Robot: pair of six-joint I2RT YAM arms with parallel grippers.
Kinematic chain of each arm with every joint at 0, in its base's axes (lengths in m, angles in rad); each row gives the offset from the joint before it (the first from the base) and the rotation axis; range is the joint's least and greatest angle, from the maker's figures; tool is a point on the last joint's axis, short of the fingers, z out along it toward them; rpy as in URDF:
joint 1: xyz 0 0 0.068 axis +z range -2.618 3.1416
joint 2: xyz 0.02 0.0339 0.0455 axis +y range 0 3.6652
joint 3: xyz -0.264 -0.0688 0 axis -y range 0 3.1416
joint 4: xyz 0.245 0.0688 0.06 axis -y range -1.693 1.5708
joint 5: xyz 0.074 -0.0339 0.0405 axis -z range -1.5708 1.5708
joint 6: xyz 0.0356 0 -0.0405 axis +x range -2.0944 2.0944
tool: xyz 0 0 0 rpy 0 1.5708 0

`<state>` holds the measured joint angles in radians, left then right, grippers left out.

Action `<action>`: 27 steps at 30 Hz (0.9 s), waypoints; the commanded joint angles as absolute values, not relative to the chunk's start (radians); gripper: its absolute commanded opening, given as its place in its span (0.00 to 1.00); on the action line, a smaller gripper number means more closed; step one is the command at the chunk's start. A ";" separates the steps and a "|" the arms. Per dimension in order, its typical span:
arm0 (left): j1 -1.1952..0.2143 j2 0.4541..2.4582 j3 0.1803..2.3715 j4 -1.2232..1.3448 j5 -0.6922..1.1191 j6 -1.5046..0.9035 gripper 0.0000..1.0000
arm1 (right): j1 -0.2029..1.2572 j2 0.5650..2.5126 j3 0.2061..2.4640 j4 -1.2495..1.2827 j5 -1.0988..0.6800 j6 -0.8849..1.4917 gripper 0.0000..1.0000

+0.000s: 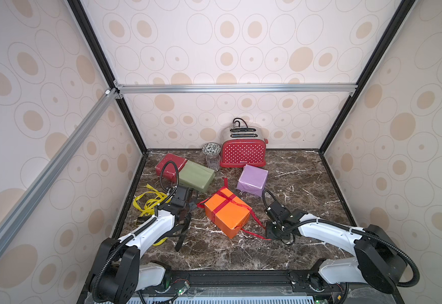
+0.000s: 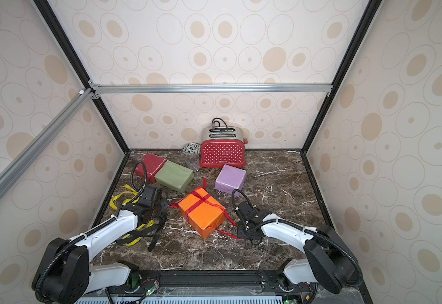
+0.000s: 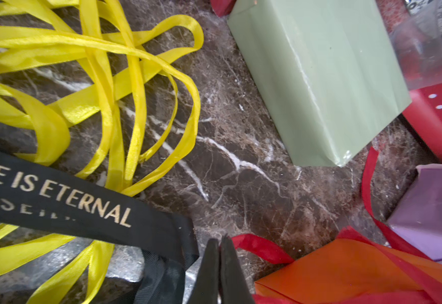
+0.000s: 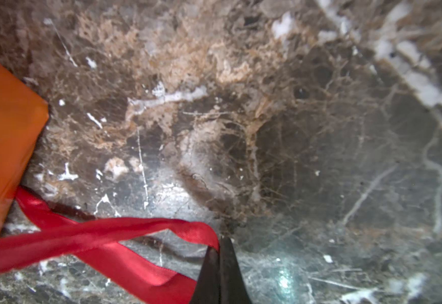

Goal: Untie the ribbon bows on the gift boxes
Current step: Untie the ribbon from the gift box.

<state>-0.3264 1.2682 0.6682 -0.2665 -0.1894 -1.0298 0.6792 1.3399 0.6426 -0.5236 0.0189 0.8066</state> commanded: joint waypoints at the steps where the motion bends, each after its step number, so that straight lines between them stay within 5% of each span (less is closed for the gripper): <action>1: -0.317 1.256 0.656 -0.299 -0.227 -1.024 0.12 | 0.674 1.353 0.635 -0.522 0.008 0.830 0.11; 7: -0.316 1.219 0.644 -0.301 -0.224 -1.023 0.31 | 0.674 1.313 0.646 -0.542 0.025 0.828 0.36; 9: -0.317 1.189 0.650 -0.309 -0.219 -1.013 0.62 | 0.675 1.260 0.663 -0.564 0.065 0.817 0.44; 11: -0.316 1.157 0.658 -0.318 -0.208 -0.996 0.82 | 0.674 1.203 0.687 -0.590 0.122 0.795 0.49; 14: -0.316 1.097 0.687 -0.339 -0.162 -0.954 0.97 | 0.675 1.130 0.741 -0.592 0.183 0.735 0.55; 21: -0.319 0.912 0.878 -0.538 -0.020 -0.778 0.99 | 0.684 1.229 0.977 -0.484 -0.025 0.494 0.68; 27: -0.319 0.881 1.056 -0.806 -0.018 -0.493 0.99 | 0.782 1.567 1.344 -0.704 -0.037 0.337 0.60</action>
<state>-0.3244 0.8944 1.0245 -0.6083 -0.0254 -0.6891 0.7414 1.4586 1.2354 -0.5720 -0.0067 0.4599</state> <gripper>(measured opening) 0.994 0.615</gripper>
